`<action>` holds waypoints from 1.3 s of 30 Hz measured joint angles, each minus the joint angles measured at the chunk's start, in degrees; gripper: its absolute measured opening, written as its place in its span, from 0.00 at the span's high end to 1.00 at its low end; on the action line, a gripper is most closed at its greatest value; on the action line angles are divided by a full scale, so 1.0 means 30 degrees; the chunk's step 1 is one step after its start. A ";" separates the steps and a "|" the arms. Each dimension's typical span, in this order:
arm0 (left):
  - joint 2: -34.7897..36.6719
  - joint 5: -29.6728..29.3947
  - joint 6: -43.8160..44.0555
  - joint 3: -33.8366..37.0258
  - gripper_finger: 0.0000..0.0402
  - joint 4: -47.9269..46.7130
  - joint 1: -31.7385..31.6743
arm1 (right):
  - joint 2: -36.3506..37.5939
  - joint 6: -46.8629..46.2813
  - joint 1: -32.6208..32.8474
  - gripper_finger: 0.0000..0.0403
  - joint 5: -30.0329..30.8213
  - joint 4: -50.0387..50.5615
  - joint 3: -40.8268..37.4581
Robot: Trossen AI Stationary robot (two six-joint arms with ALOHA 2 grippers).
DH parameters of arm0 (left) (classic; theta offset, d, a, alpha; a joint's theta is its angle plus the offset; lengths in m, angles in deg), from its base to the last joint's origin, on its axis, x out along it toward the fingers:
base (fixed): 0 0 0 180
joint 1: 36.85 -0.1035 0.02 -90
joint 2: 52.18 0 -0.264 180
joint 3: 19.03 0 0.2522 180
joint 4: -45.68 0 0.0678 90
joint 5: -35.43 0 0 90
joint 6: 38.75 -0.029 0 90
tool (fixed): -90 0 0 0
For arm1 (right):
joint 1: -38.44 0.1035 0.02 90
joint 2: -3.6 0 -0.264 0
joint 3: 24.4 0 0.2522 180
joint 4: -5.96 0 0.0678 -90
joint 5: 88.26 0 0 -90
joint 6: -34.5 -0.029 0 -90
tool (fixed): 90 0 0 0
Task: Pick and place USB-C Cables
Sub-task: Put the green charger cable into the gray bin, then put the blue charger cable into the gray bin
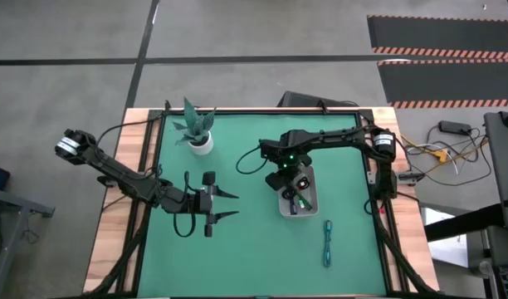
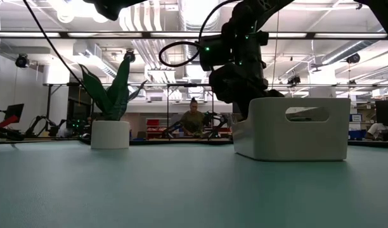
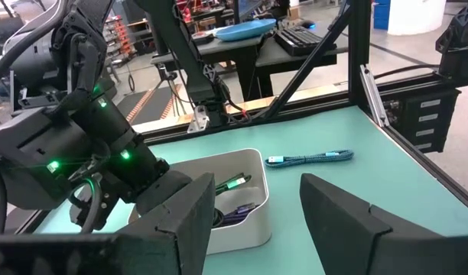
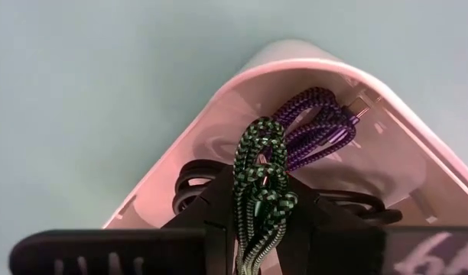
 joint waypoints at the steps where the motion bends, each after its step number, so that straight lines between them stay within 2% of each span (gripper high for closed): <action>1: 0.0000 0.0000 -0.0002 0.0000 0.55 0.0003 0.0000 | 0.0000 -0.0004 0.0000 0.87 0.0001 -0.0020 0.0000; 6: 0.0000 0.0000 0.0003 0.0007 0.55 0.0000 -0.0001 | 0.0000 -0.0003 0.0000 0.86 0.0000 -0.0146 0.0000; 18: 0.0000 0.0000 0.0010 0.0007 0.55 -0.0007 -0.0004 | 0.0000 -0.0006 0.0000 0.73 0.0004 -0.0283 0.0000; 39: 0.0000 0.0000 0.0018 0.0007 0.55 -0.0007 -0.0006 | 0.0051 -0.0007 0.0000 0.69 -0.0076 -0.0027 0.0075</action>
